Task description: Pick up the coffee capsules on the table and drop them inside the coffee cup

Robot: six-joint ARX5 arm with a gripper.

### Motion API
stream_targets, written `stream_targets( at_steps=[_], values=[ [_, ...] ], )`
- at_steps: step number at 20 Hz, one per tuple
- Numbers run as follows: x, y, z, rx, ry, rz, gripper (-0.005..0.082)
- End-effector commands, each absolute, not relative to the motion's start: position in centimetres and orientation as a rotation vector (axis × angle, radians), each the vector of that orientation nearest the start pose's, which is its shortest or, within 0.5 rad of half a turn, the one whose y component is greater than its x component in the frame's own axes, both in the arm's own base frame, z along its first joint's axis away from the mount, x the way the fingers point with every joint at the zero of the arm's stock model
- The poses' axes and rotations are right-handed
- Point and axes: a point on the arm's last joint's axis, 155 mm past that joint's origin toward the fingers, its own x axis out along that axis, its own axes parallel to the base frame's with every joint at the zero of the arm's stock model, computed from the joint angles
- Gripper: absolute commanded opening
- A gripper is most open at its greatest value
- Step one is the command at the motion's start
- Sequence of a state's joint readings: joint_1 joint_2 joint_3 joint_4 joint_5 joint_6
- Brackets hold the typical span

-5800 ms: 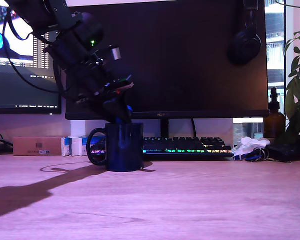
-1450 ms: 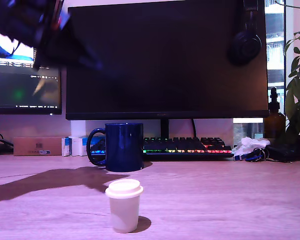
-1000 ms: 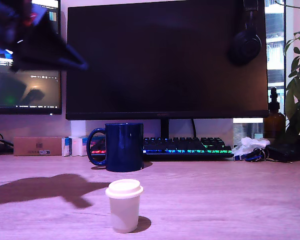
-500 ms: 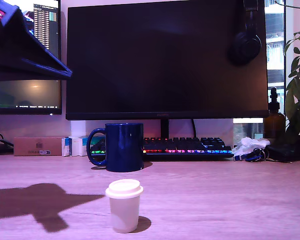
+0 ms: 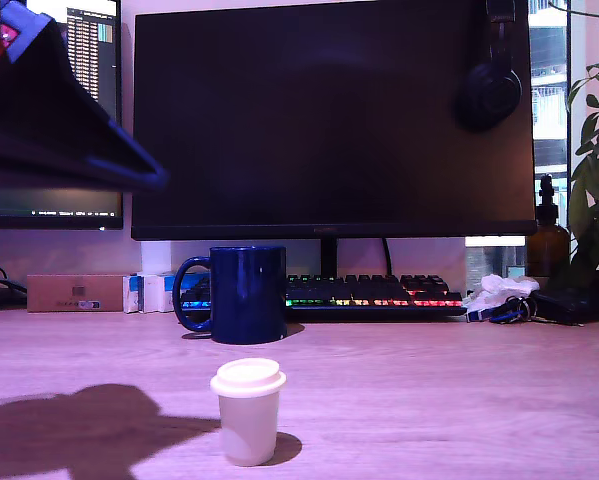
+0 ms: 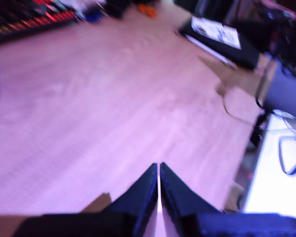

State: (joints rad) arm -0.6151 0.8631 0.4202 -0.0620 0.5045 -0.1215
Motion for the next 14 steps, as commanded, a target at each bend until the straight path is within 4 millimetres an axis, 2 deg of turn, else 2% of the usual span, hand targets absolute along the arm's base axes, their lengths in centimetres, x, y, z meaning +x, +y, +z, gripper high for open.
stream_targets(
  at_steps=[1,9,14],
  values=[
    [18.4,-24.1,14.2,-0.075,0.595,-1.058,-0.0022],
    [16.6,-22.8,14.9,-0.068,0.565,-1.043,-0.0022],
    [15.6,-21.4,13.3,-0.057,0.601,-0.989,-0.0022]
  ],
)
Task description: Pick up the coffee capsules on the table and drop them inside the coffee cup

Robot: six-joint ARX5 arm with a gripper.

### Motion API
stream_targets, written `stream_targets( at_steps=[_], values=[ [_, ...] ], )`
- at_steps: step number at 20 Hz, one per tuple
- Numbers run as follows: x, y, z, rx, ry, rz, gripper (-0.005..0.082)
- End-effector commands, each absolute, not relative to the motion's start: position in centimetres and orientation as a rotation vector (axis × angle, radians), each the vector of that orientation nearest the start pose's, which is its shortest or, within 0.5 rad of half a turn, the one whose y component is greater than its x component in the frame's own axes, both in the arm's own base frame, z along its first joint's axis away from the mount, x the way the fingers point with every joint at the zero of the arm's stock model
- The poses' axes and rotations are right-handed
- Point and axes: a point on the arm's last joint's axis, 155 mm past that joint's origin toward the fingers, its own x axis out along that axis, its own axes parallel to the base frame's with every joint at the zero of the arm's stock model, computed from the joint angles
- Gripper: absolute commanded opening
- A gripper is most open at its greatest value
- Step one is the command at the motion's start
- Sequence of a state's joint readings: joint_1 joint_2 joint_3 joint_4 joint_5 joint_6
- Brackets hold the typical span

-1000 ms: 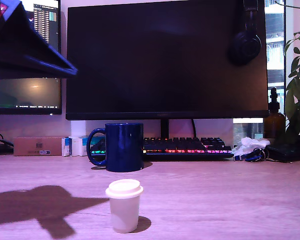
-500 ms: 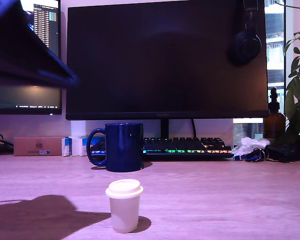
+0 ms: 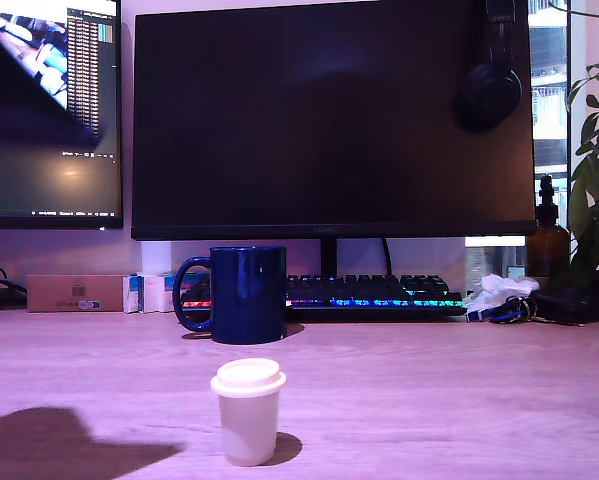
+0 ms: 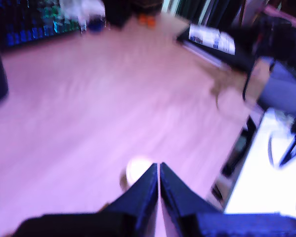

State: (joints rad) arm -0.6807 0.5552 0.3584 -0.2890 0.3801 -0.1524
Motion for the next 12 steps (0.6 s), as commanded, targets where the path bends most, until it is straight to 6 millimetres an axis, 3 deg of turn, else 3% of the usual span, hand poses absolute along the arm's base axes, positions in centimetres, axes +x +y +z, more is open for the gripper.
stream_targets(
  at_steps=[1,12],
  values=[
    [15.5,-21.0,13.0,-0.049,0.615,-0.973,-0.0022],
    [15.1,-20.4,11.9,-0.044,0.670,-0.945,-0.0022]
  ],
)
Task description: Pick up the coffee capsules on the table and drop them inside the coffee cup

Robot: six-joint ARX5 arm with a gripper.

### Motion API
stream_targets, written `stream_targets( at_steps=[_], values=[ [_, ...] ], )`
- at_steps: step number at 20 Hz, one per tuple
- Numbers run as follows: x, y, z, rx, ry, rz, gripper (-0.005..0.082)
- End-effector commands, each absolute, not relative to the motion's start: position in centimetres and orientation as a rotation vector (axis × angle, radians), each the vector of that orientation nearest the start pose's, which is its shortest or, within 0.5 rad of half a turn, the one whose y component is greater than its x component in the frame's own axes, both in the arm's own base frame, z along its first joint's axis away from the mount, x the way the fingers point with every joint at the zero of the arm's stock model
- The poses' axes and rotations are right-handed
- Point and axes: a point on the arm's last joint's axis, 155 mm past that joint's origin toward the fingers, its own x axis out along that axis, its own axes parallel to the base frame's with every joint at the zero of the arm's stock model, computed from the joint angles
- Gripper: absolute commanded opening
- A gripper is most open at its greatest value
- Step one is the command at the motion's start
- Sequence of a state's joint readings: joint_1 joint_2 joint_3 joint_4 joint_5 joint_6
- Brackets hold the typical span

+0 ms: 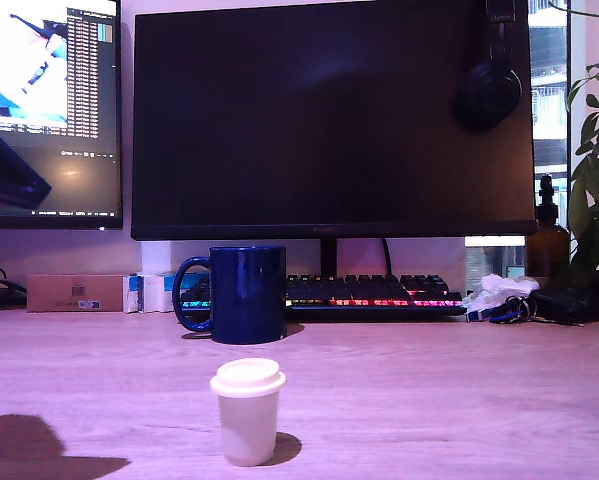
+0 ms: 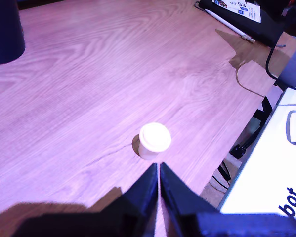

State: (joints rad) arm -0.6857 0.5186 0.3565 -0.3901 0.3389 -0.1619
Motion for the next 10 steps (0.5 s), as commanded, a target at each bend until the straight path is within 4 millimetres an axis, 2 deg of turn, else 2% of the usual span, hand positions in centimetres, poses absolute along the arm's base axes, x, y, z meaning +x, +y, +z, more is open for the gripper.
stream_targets(
  at_steps=[1,7,8,9,10],
  values=[
    [15.12,-20.37,11.87,-0.044,0.670,-0.945,-0.0022],
    [15.11,-20.42,11.61,-0.050,0.686,-0.942,-0.0021],
    [15.12,-20.45,11.48,-0.063,0.700,-0.936,0.0012],
    [15.10,-20.44,11.18,-0.067,0.717,-0.931,0.0114],
    [15.15,-20.45,10.93,-0.067,0.728,-0.926,0.0269]
  ],
)
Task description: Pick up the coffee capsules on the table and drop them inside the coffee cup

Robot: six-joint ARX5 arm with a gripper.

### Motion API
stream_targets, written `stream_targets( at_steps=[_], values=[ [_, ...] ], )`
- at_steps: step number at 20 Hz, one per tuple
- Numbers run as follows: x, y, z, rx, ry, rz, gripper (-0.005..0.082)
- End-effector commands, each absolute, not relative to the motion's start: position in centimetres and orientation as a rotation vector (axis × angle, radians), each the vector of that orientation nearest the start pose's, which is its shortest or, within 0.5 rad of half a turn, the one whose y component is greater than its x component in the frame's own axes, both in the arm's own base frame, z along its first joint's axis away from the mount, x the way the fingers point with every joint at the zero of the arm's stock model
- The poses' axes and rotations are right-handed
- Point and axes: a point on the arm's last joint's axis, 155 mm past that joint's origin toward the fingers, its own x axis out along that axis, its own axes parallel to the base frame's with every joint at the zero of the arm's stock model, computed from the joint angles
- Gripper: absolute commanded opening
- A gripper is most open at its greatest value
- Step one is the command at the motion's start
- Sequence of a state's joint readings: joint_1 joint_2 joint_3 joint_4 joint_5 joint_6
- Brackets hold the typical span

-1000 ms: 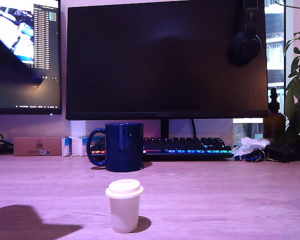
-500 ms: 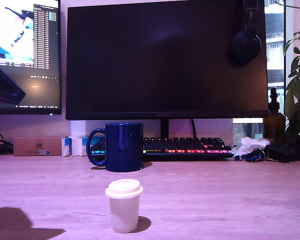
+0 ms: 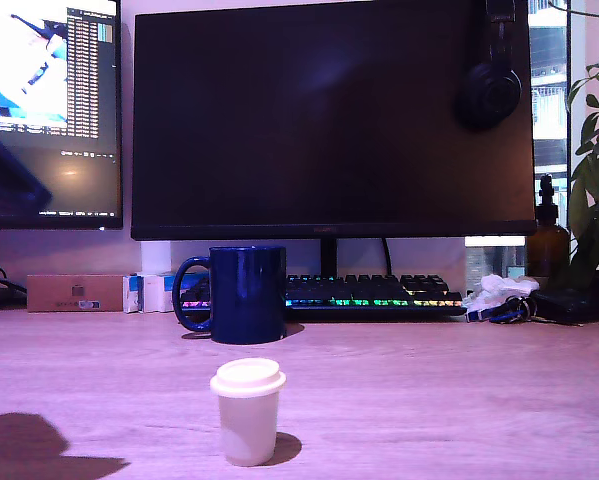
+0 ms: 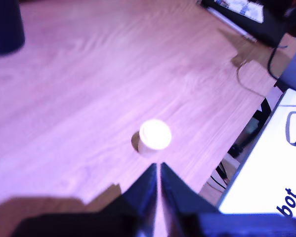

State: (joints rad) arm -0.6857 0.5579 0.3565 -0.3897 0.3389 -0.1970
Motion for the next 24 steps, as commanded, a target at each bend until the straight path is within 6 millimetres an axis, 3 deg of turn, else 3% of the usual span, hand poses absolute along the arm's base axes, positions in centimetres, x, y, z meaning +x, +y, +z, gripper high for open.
stream_targets(
  at_steps=[1,2,3,9,15,17,24],
  values=[
    [15.2,-20.6,10.6,-0.071,0.745,-0.923,0.0437],
    [15.1,-20.7,10.3,-0.065,0.760,-0.926,0.0529],
    [15.0,-20.9,9.9,-0.052,0.773,-0.934,0.0537],
    [14.1,-22.4,8.3,0.063,0.792,-1.001,0.0529],
    [15.7,-22.3,6.9,0.193,0.752,-0.966,0.0528],
    [16.1,-22.7,6.7,0.318,0.680,-1.020,0.0528],
    [16.9,-23.0,4.7,0.395,0.698,-1.032,0.0528]
  ],
)
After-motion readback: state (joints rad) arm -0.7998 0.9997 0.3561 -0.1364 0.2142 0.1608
